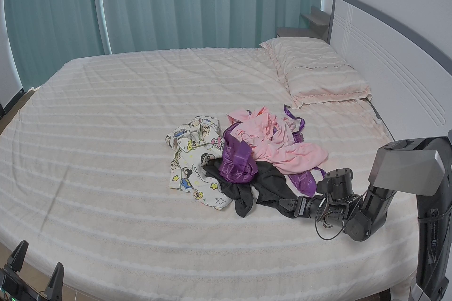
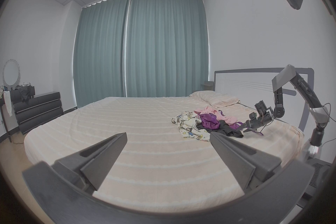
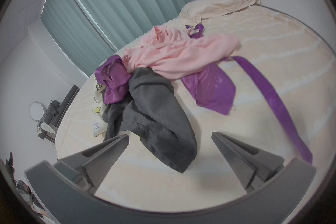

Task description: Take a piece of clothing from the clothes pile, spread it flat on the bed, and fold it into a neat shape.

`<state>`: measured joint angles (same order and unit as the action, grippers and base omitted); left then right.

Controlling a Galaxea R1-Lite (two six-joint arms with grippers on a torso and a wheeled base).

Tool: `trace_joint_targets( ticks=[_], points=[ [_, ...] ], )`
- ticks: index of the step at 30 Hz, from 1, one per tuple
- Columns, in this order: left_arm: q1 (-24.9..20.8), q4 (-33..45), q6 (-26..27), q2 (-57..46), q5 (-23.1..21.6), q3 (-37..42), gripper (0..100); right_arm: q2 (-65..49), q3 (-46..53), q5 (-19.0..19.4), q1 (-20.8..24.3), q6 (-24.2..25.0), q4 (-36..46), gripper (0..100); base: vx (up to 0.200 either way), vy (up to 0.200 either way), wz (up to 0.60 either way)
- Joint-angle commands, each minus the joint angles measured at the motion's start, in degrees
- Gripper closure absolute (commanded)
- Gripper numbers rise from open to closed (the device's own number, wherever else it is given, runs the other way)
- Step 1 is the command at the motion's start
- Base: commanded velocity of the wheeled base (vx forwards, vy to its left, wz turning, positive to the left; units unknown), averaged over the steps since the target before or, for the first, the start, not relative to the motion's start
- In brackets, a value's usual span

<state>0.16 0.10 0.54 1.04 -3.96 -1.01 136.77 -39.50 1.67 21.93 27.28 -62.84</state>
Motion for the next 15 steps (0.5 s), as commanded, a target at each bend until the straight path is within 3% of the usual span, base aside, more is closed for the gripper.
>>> trace_joint_targets(
  ticks=[1,15],
  points=[
    [0.02,-0.01,-0.01,-1.04,0.01,0.75,0,2.63,-2.34,0.00,0.39,0.05,0.62,0,0.000,0.000,0.00],
    [0.02,-0.01,-0.10,-1.04,0.01,0.75,0,3.95,-5.41,0.35,1.80,-0.12,1.06,0,0.000,0.000,0.00]
  ],
)
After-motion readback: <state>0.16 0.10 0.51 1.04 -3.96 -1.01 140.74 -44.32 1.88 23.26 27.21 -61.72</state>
